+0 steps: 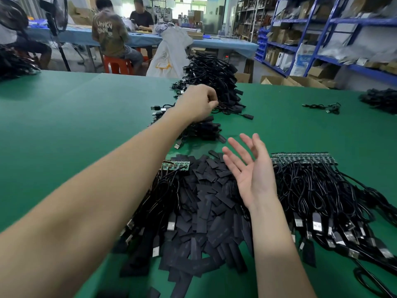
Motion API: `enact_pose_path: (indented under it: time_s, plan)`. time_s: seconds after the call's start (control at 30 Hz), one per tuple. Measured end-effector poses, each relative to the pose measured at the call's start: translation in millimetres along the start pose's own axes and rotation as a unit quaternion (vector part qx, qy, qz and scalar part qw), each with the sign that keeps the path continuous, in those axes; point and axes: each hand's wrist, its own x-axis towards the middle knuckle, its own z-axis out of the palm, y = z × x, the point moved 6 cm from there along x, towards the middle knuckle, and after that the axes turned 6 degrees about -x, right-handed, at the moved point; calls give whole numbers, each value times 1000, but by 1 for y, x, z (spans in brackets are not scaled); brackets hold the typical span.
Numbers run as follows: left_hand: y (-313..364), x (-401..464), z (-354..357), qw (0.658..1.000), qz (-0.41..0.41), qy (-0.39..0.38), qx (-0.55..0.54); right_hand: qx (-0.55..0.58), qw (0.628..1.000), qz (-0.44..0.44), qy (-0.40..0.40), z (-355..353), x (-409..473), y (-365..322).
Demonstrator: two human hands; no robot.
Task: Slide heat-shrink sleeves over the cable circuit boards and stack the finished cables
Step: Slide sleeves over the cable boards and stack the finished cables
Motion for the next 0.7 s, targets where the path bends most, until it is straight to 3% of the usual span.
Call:
enact_pose_path:
  time_s: [0.2, 0.3, 0.5, 0.7]
  plan:
    - [-46, 18, 27, 977, 14, -47, 207, -19, 1000, 11, -5, -1, 2, 2]
    - [-58, 16, 33, 972, 30, -35, 228, -25, 1000, 13, -8, -2, 2, 2]
    - [-48, -1, 8, 986, 42, 56, 149, -49, 999, 17, -4, -1, 3, 4]
    - [-46, -70, -18, 998, -14, 64, -11, -89, 996, 21, 4, 2, 1, 7]
